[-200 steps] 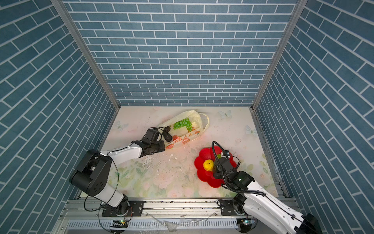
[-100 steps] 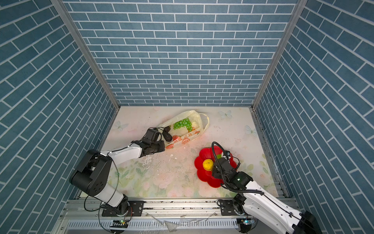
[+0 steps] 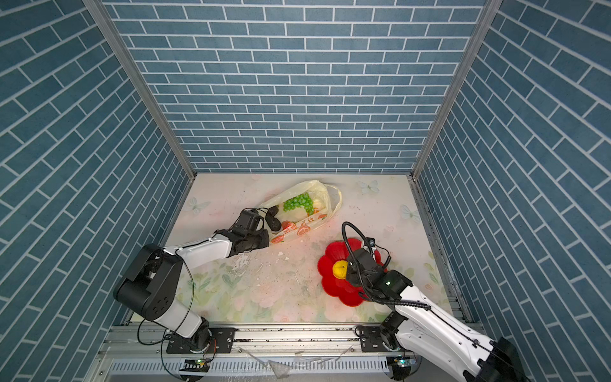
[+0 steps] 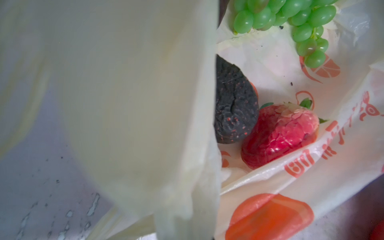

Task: Take fruits out of the plastic bag
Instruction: Place the fruit on the plate.

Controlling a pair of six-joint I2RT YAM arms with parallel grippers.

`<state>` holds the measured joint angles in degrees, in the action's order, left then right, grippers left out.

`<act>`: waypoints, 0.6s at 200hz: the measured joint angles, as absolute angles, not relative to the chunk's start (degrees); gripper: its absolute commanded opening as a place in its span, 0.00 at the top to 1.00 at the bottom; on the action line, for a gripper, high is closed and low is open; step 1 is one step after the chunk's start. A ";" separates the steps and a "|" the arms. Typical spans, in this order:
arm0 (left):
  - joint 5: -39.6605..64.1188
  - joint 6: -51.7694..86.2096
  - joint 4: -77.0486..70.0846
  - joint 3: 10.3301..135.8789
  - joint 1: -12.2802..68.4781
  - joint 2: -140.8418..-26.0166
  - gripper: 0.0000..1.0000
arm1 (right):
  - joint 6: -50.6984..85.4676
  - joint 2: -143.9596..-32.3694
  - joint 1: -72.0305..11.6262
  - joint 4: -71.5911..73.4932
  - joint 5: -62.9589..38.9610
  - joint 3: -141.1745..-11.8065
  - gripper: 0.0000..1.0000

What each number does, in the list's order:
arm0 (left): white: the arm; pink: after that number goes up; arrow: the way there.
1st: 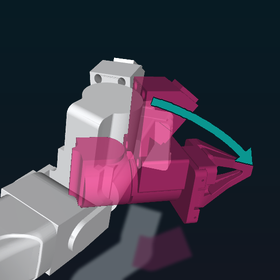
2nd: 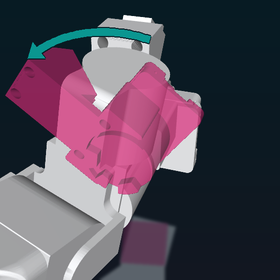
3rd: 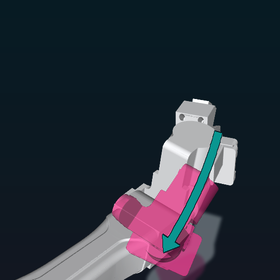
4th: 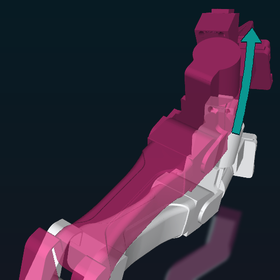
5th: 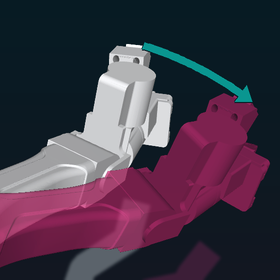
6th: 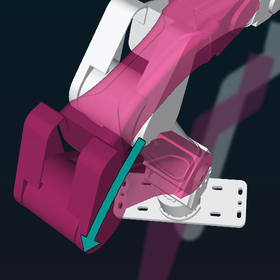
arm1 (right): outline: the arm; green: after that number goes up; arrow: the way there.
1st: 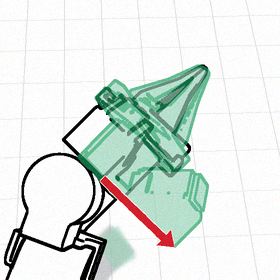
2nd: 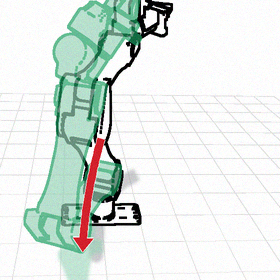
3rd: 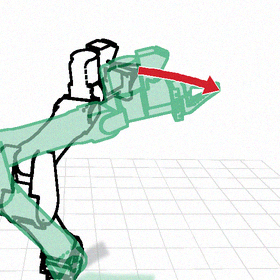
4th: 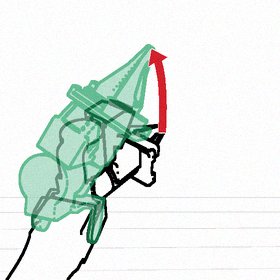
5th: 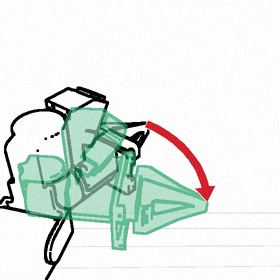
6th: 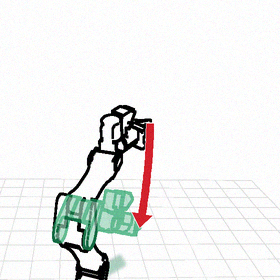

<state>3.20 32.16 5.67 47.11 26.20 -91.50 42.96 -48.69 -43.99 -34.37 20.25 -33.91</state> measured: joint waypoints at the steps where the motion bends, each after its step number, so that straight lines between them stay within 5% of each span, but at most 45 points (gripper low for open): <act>1: 3.20 32.05 5.69 47.11 26.20 -91.50 0.74 | 42.78 -49.10 -43.99 -34.37 20.38 -34.52 0.30; 120: 2.20 32.84 14.02 48.34 24.47 -79.59 0.27 | 28.91 -91.02 -40.27 -26.37 7.99 -71.77 0.30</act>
<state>2.20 32.84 14.02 48.34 24.47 -79.59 28.91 -91.02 -40.27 -26.37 7.99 -71.77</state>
